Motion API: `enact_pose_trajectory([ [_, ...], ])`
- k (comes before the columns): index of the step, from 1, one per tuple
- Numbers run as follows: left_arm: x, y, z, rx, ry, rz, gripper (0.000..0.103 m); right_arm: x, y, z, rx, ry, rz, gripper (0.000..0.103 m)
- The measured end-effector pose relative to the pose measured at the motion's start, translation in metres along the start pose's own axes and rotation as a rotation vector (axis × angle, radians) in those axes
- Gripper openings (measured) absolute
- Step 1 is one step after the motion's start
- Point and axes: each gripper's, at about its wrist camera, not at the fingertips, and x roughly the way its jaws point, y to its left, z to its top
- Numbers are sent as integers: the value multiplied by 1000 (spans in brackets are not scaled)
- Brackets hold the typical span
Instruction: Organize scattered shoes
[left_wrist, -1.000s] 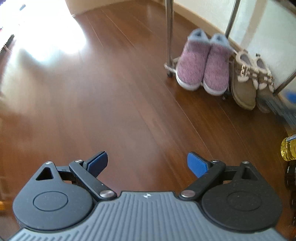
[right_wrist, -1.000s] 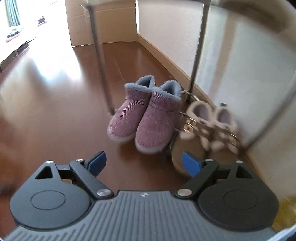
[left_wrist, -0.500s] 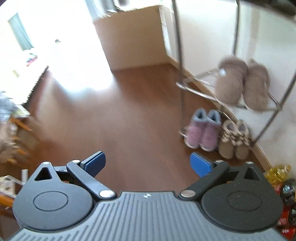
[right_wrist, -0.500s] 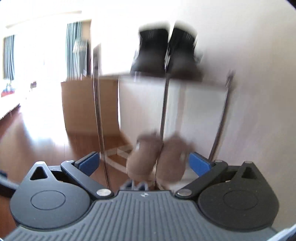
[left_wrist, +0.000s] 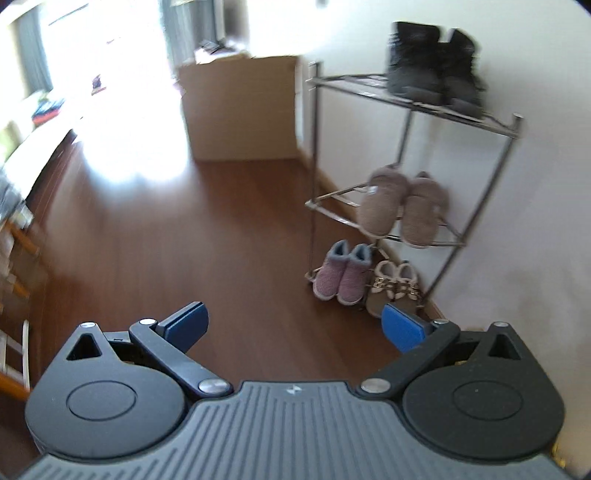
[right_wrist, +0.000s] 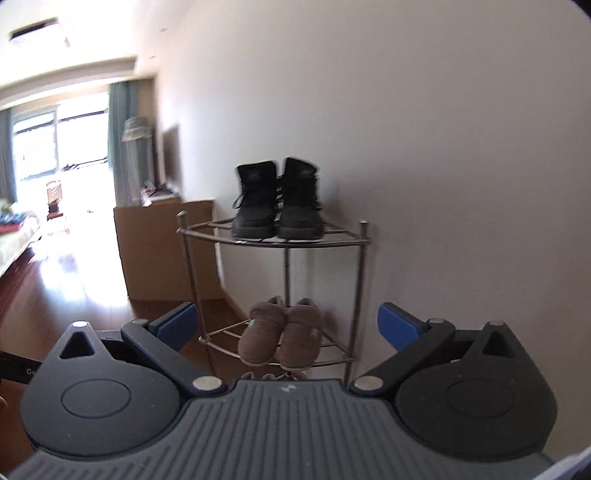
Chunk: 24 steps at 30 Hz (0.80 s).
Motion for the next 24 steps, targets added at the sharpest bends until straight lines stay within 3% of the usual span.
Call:
enact_pose_trajectory([
  [2,-12,5,-5,17,11,11,102,-19,2,-9,45,5,-39,102],
  [7,-47,16,-20,25,3,13,102,-33,7,-9,74,103,-16,102],
  [13,-66,10,-32,39,-39,-5,102,-58,3,-11,135,108,-7,102],
  [24,-86,-10,-42,94,-71,-34,102,-68,-3,-18,101,111,4,102],
])
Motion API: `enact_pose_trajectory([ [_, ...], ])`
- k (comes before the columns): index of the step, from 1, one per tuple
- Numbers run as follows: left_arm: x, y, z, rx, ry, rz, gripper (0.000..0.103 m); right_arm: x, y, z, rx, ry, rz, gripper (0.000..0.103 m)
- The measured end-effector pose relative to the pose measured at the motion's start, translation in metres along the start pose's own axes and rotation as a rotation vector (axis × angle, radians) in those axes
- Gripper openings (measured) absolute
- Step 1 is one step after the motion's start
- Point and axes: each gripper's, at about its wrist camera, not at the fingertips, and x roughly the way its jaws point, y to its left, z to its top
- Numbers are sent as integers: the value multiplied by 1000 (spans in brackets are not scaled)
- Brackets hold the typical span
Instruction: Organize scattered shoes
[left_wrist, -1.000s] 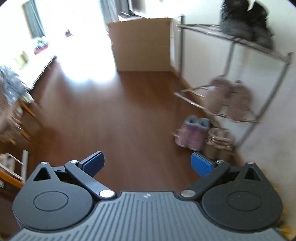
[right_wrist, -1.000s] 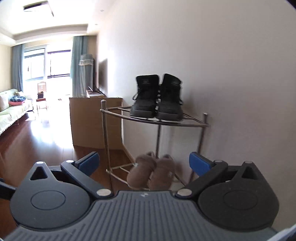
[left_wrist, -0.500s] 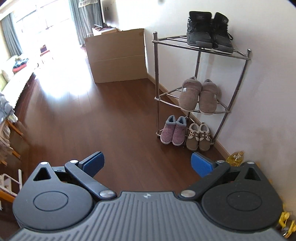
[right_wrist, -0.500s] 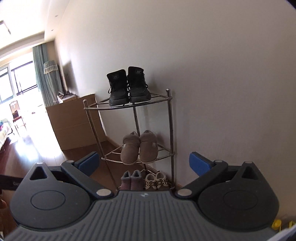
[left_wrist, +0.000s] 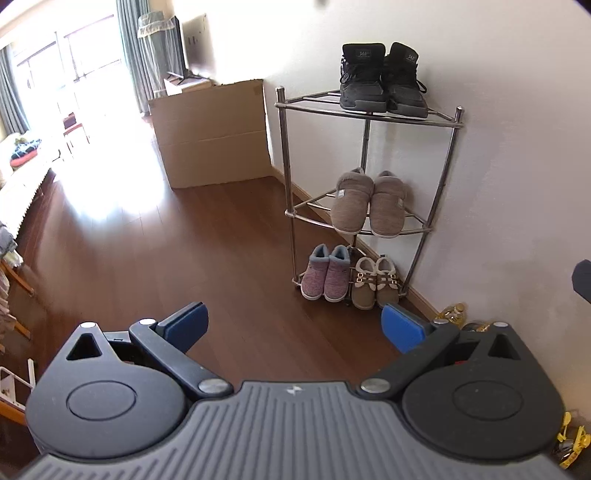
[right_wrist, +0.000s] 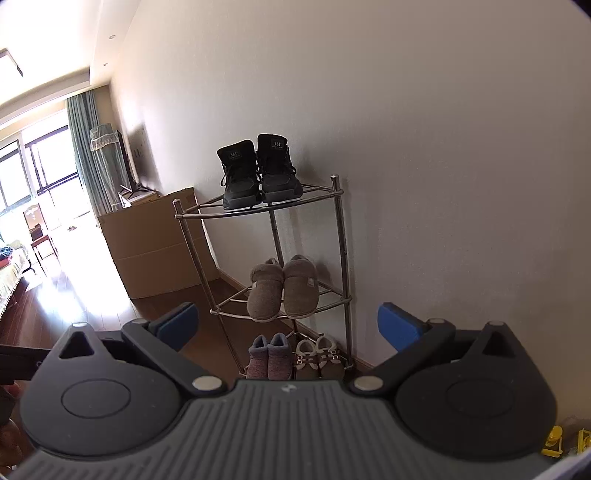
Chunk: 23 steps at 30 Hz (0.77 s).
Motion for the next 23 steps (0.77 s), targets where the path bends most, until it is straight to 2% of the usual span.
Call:
enact_pose_trajectory([
  [11,0,-29,2,36,9,5,102,0,-5,-13,-2,51,-17,102],
  [16,1,-56,6,11,-5,30,102,5,-24,-8,-50,44,12,102],
  [23,0,-109,10,-62,-19,40,102,9,-76,11,-134,61,60,102],
])
